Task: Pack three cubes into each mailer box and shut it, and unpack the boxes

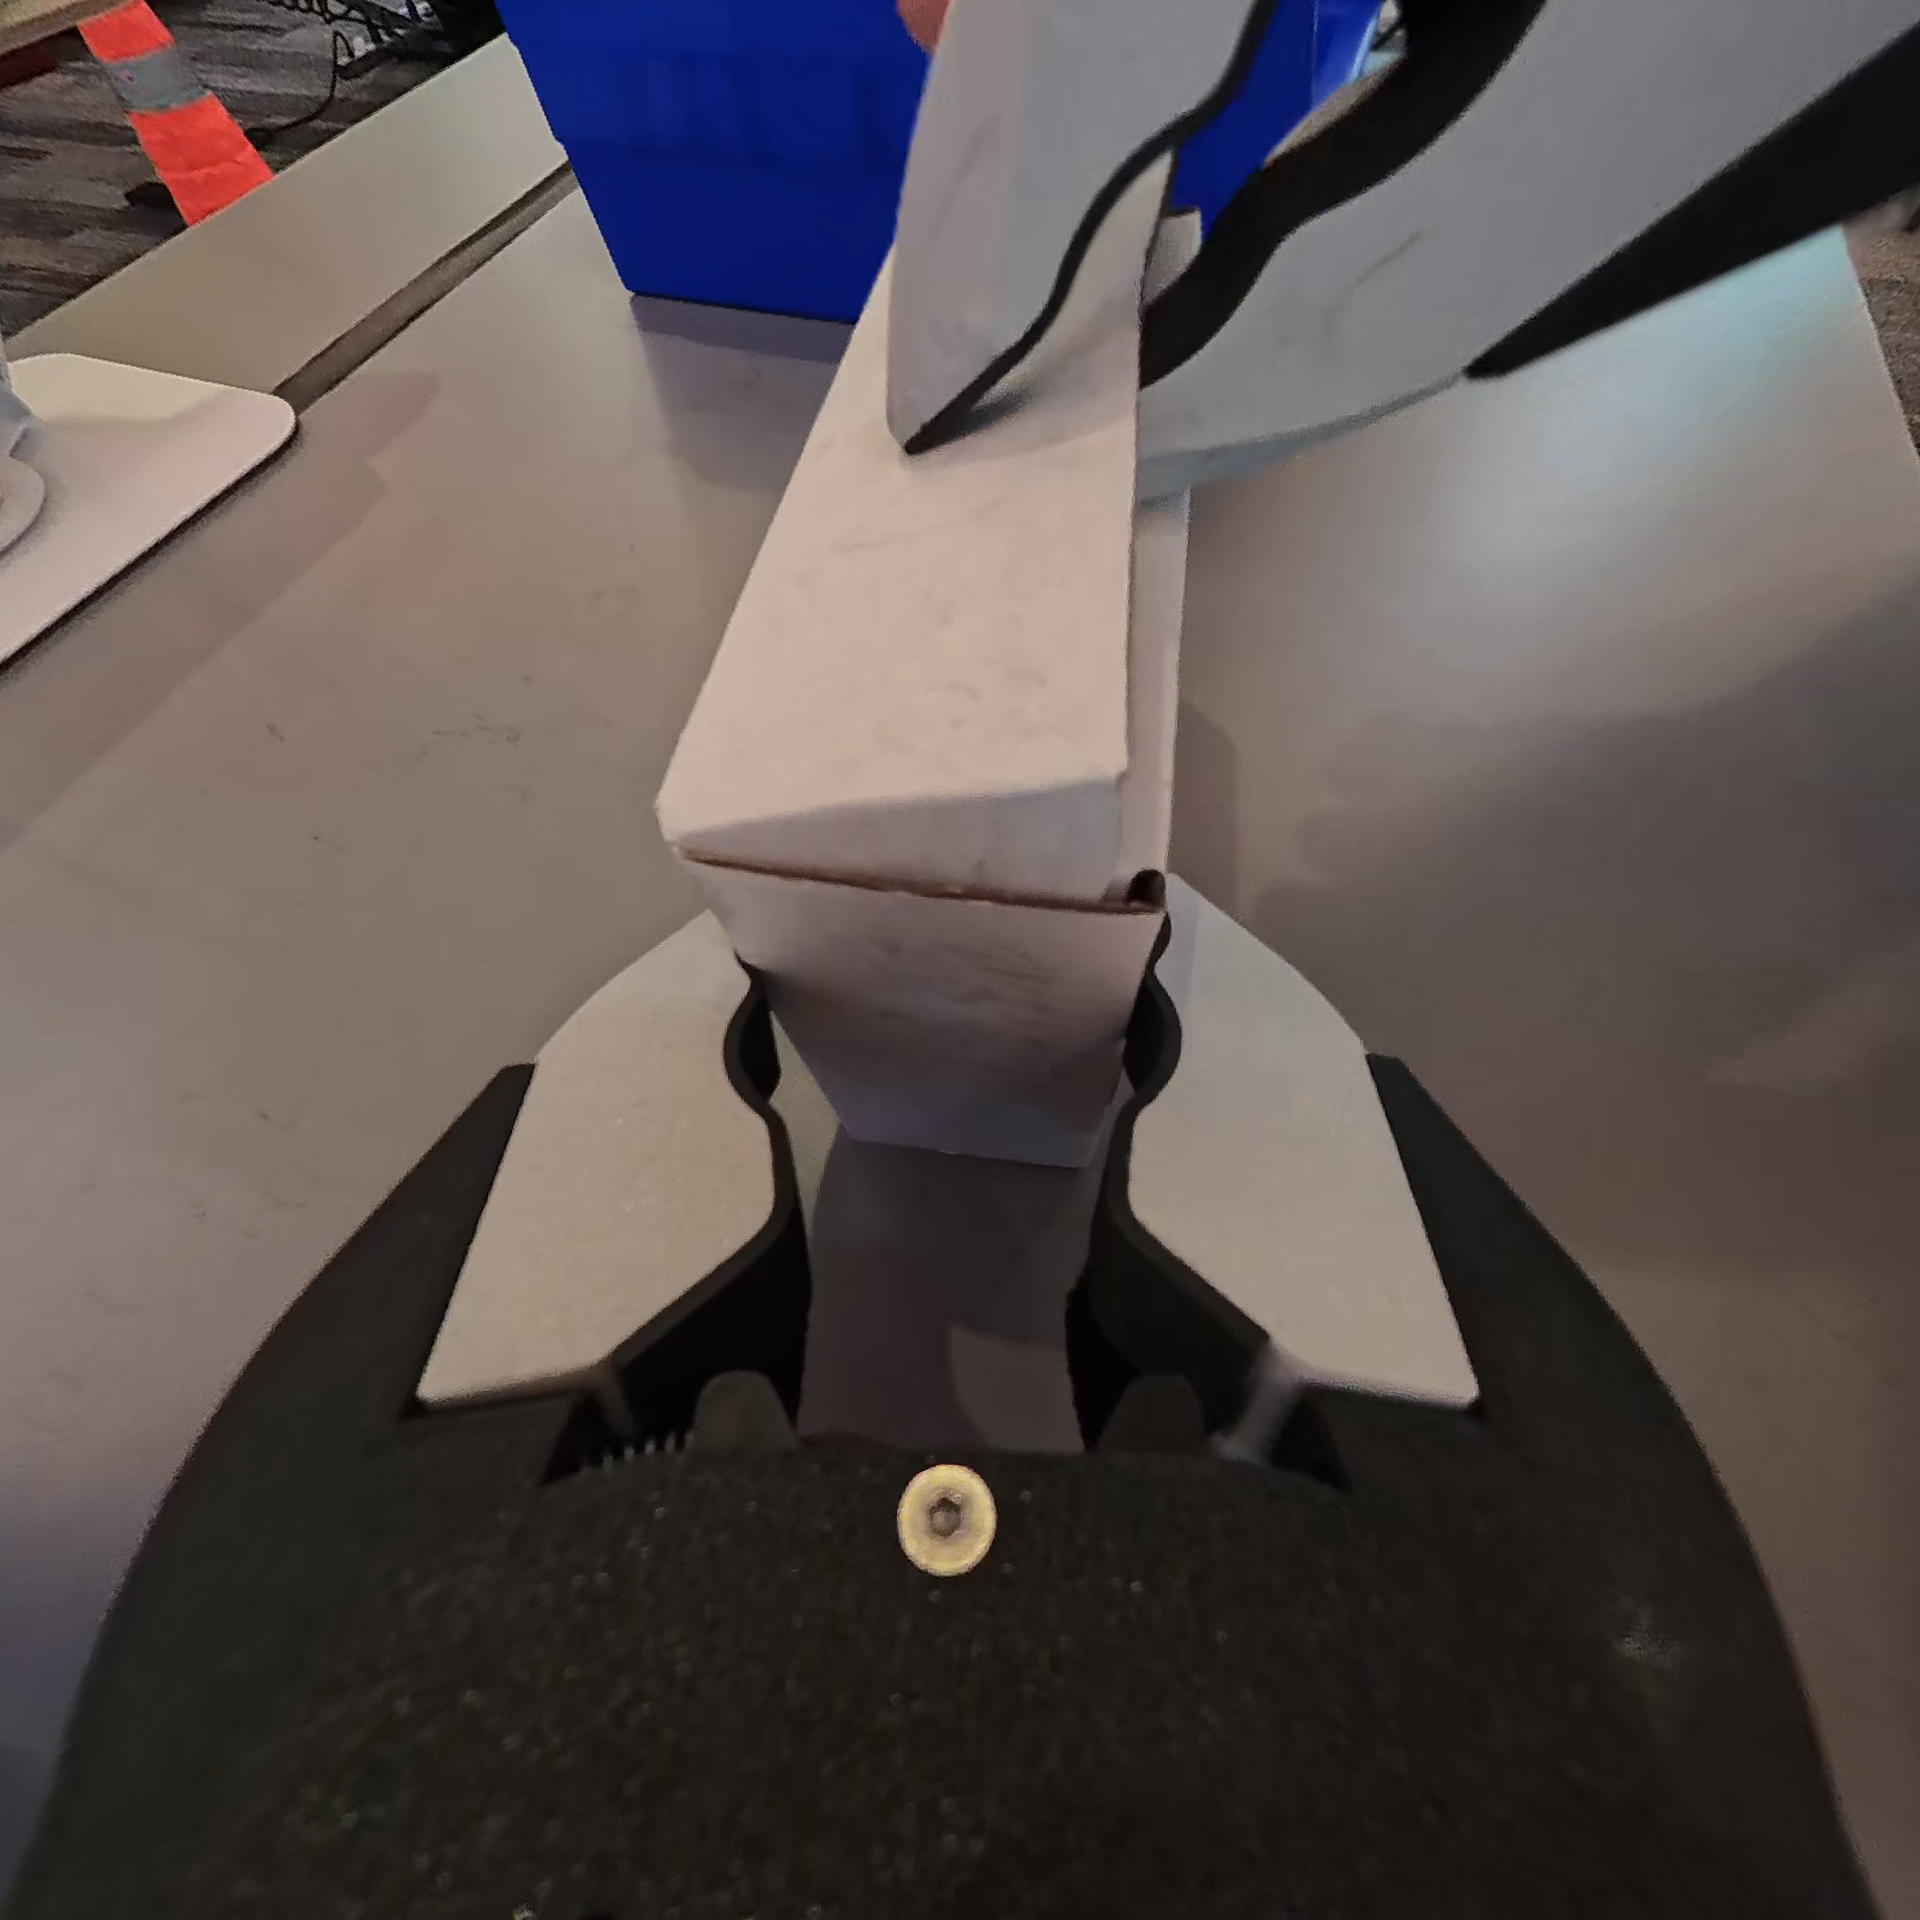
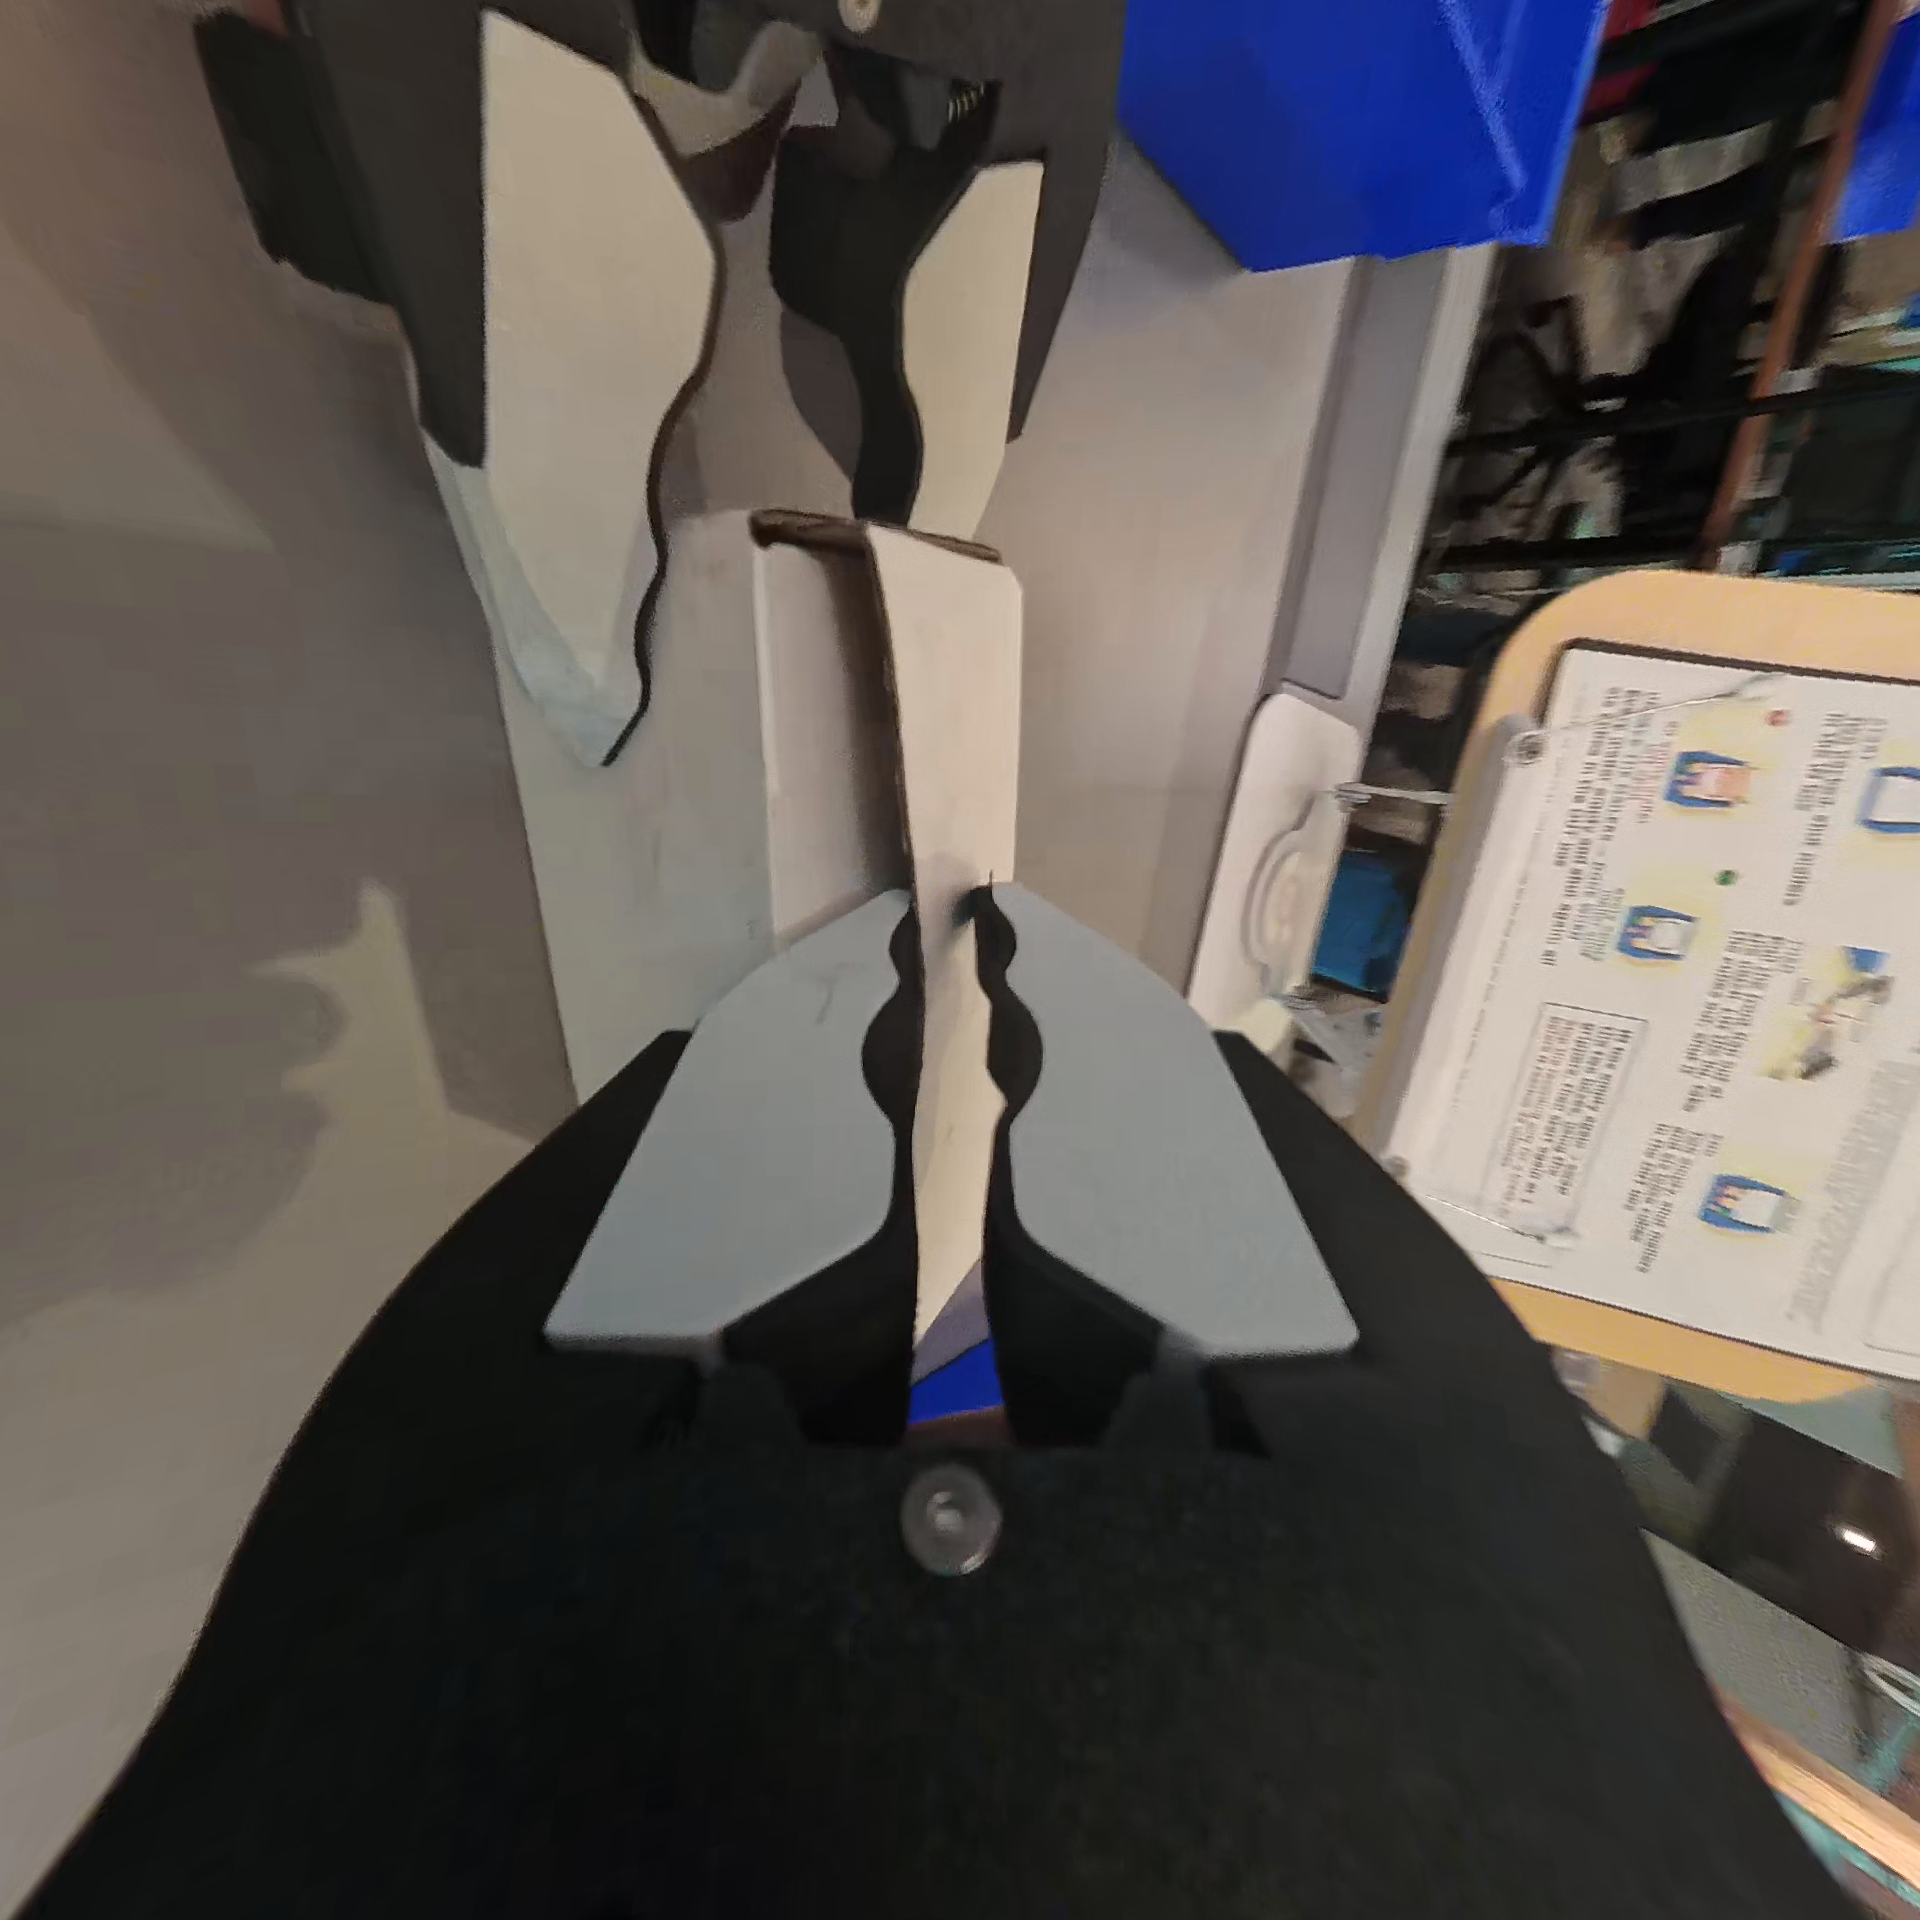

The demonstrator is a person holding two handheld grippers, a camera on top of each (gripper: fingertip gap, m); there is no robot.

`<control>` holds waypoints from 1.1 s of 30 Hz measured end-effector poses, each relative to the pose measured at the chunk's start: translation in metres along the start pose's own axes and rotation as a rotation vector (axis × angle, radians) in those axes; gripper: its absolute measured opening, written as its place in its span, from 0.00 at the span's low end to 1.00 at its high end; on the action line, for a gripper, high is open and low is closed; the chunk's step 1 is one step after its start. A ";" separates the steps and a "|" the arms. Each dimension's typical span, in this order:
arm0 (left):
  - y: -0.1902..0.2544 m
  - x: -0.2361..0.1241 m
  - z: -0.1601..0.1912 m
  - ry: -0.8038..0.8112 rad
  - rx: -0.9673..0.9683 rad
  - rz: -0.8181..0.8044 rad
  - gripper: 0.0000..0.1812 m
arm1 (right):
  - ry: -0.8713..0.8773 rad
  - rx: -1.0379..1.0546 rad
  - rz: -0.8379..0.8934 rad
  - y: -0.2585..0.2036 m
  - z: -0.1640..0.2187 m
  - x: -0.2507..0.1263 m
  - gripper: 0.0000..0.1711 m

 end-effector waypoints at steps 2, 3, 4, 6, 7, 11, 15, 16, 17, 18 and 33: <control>0.000 0.000 0.000 0.003 0.007 0.001 0.36 | 0.014 0.074 -0.045 0.017 0.002 -0.002 0.01; 0.001 0.000 0.000 0.006 0.018 -0.002 0.36 | 0.028 0.145 -0.140 0.023 0.003 -0.003 0.01; 0.002 0.000 0.000 0.006 0.020 -0.003 0.36 | 0.048 0.200 -0.224 0.029 0.006 -0.002 0.01; 0.002 0.002 -0.001 0.006 0.016 -0.005 0.36 | 0.065 0.215 -0.331 0.037 0.009 -0.001 0.01; 0.002 0.002 -0.001 0.006 0.010 -0.004 0.36 | 0.059 0.198 -0.347 0.039 0.009 0.000 0.01; 0.000 0.001 0.000 0.009 -0.001 -0.005 0.36 | -0.076 0.107 -0.247 0.032 0.012 0.003 0.14; -0.002 -0.003 -0.001 0.024 0.088 -0.077 0.36 | -0.091 0.002 -0.059 0.023 0.021 0.003 0.07; -0.004 -0.004 -0.001 0.030 0.129 -0.122 0.36 | -0.060 0.028 -0.068 0.022 0.020 0.002 0.01; -0.006 -0.004 -0.001 0.034 0.168 -0.167 0.36 | -0.041 0.055 -0.058 0.024 0.020 0.002 0.01; -0.008 -0.004 -0.001 0.036 0.183 -0.202 0.36 | -0.030 0.073 -0.040 0.026 0.020 0.001 0.01; 0.001 -0.020 -0.023 0.258 -0.398 -0.205 0.35 | -0.144 0.331 0.308 -0.004 0.019 -0.006 0.02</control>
Point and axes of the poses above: each gripper's, where its closed fingertips meet, x out along the fingers, z out of its underside, y = z × x across the jaws, the point moved 7 cm from there along -x, back along the fingers, and after that the axes turned 3 degrees about -x, right-handed, at the moved point
